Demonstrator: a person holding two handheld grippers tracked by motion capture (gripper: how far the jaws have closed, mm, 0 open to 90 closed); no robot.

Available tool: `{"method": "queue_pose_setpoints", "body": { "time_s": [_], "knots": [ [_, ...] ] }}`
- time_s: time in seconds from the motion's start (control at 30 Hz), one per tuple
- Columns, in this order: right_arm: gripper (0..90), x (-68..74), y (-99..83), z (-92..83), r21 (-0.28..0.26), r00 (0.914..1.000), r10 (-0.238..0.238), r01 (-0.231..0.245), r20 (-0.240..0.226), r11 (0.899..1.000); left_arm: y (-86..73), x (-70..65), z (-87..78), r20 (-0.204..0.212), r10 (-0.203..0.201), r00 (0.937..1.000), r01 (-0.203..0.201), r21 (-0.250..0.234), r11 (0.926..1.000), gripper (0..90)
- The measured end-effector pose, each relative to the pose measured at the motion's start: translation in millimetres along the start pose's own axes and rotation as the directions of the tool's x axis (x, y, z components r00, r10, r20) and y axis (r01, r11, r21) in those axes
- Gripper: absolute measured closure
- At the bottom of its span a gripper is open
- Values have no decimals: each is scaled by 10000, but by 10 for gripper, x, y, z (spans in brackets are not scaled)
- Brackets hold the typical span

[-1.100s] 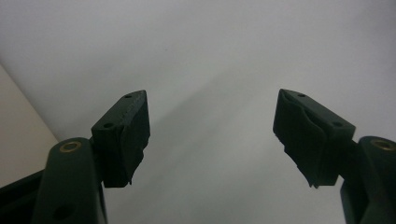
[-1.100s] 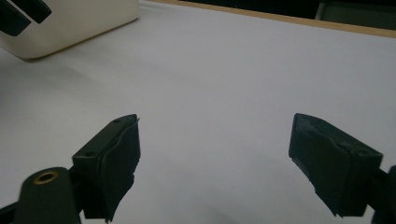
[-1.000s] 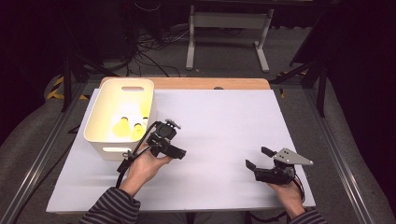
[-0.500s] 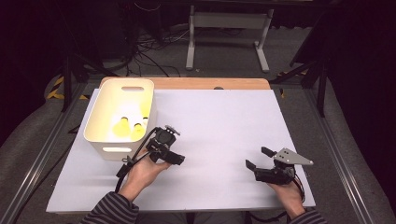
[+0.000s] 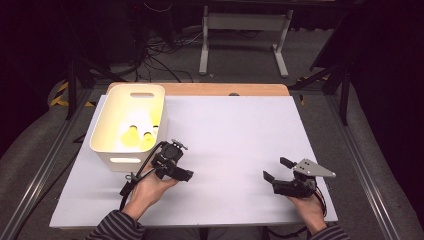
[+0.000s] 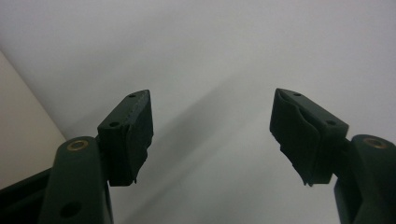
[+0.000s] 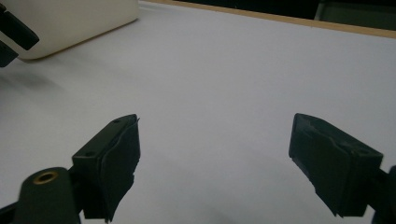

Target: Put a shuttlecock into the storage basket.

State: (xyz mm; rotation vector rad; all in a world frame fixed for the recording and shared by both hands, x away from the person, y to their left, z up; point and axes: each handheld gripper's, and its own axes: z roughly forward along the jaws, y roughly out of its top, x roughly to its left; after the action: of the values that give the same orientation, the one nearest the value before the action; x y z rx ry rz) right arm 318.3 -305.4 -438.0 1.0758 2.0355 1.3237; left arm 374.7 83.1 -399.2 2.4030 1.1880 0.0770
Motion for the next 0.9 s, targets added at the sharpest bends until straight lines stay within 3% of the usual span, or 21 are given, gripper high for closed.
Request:
{"method": "queue_pose_setpoints", "body": {
  "time_s": [0.3, 0.77, 0.9],
  "knots": [
    [172, -1, -5, -4, 80, 10000, -86, 86, 35, 9999, -80, 42, 23, 281, -108, 9995, 107, 32, 9999, 301],
    [172, -2, -12, 4, 227, 9999, -145, 144, 80, 9996, -235, 92, -30, 203, -299, 9993, 308, -409, 9987, 312],
    [172, -2, -12, 3, 210, 9999, -142, 140, 86, 9997, -269, 83, -43, 189, -172, 9997, 181, -488, 9986, 308]
  ]
}}
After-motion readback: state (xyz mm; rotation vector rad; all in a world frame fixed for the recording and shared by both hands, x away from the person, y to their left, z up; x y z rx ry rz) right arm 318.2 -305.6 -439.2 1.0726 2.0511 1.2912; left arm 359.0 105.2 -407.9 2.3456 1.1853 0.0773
